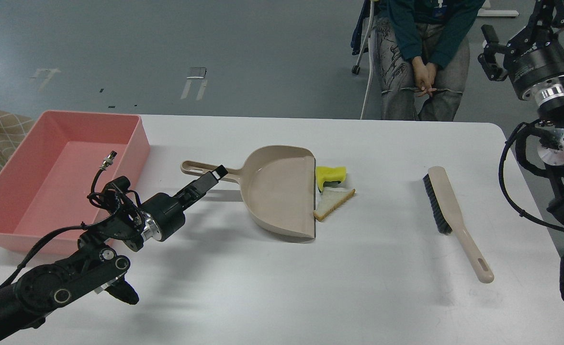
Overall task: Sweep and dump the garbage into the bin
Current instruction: 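Lower the left gripper toward the beige dustpan handle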
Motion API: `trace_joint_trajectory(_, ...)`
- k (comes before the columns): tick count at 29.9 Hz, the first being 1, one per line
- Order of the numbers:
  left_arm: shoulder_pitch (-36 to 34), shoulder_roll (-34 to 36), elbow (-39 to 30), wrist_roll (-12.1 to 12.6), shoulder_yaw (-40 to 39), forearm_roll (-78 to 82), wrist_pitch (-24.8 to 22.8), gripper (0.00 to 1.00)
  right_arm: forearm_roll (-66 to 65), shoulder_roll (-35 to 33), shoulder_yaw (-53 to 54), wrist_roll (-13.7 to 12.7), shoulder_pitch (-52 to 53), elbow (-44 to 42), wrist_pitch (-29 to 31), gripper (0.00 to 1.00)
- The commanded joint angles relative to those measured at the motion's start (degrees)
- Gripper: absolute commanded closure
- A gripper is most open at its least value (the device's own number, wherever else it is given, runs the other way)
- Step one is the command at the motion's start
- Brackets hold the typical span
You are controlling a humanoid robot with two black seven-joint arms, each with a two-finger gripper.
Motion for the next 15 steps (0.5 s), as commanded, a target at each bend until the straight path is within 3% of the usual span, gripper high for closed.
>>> trace_joint_trajectory(1,-0.9,-0.95,1.23,-0.06,0.0,0.09,0.0,0.02,0.0,0.01,0.0,0.0,0.0,0.08,0.0,0.0)
trace_joint_trajectory(15,-2.4,-2.27,3.78,0.03,2.02,0.0,0.0,0.02,0.0,-0.26,-0.09,0.0,-0.26,1.14,-0.44,0.0)
